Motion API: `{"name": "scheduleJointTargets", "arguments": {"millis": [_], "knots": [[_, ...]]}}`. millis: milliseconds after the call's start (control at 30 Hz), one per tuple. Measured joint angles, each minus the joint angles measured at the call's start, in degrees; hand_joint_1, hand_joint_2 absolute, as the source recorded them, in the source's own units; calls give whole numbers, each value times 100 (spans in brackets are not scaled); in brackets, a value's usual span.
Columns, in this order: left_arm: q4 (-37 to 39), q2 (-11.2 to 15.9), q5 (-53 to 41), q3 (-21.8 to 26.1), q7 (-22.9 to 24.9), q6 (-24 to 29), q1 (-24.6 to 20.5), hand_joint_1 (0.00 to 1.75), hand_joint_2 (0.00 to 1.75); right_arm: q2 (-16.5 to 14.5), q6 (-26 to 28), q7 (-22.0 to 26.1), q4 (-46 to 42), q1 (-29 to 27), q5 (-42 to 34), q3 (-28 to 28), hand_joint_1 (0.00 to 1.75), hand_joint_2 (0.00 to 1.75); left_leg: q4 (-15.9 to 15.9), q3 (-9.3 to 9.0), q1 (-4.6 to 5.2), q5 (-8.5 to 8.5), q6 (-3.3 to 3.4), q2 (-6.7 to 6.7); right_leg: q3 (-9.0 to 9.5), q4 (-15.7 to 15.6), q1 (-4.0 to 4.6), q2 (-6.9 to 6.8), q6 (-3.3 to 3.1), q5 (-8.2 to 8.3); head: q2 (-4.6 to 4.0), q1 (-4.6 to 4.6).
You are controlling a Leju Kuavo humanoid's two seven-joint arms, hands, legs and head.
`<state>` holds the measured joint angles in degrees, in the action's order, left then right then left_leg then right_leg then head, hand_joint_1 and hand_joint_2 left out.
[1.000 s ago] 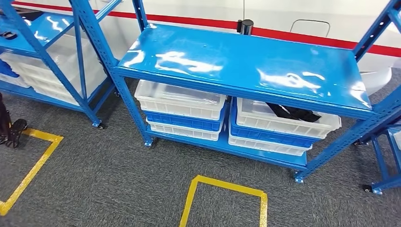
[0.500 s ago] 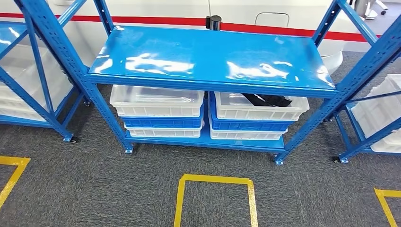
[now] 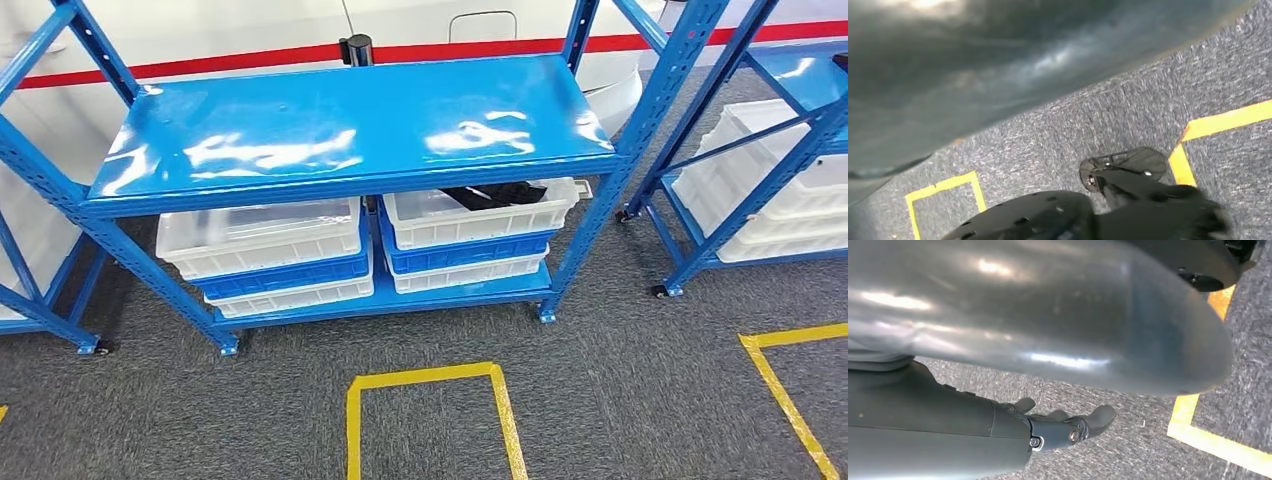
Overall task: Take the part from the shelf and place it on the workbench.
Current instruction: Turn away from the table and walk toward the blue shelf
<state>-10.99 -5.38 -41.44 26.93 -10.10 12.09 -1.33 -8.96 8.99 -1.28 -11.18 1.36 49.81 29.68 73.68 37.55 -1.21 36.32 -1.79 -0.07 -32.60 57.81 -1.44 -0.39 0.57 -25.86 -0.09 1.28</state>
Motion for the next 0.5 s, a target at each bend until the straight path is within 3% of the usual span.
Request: {"name": "scheduleJointTargets", "arguments": {"millis": [33, 67, 133, 200, 333, 500], "knots": [[0, 0, 0, 1, -2, 0, 10, 0, 0, 1, 4, 3, 1, -4, 8, 0, 0, 0, 88, 79, -2, -46, -1, -7, 10, 2, 5, 44, -3, -5, 0, 1], [0, 1, 0, 1, -5, 0, 15, 0, 0, 3, 7, 5, 1, -7, 16, 0, 0, 0, -46, 54, -6, -203, 2, -8, 26, 4, 4, 86, -3, -9, 0, 0], [1, 4, 0, 2, -13, 0, 14, 0, 0, 2, 7, 11, 0, -5, 22, 0, 0, 0, -759, -229, -21, -643, 11, -17, 57, 13, -1, 146, 18, -31, 0, 4], [1, 2, 0, 4, -21, -2, 4, 0, 0, 2, 7, 19, -1, -1, 25, 0, 0, 0, -1315, -457, -17, -874, 37, -45, 57, 37, 31, 182, 70, -63, 0, 11], [0, -10, 1, 8, -33, -10, -7, 0, 0, 19, 8, 21, 0, -7, 54, 0, 0, 0, -1445, -473, 21, -903, 92, -64, -9, 30, 66, 197, 42, -89, 1, 1], [0, -9, 2, 42, -39, -32, -11, 0, 0, 20, 8, 21, 1, -3, 79, 0, 0, 0, -1441, -459, 70, -906, 151, -74, 3, -29, 43, 197, 96, -50, 0, -3]]}}
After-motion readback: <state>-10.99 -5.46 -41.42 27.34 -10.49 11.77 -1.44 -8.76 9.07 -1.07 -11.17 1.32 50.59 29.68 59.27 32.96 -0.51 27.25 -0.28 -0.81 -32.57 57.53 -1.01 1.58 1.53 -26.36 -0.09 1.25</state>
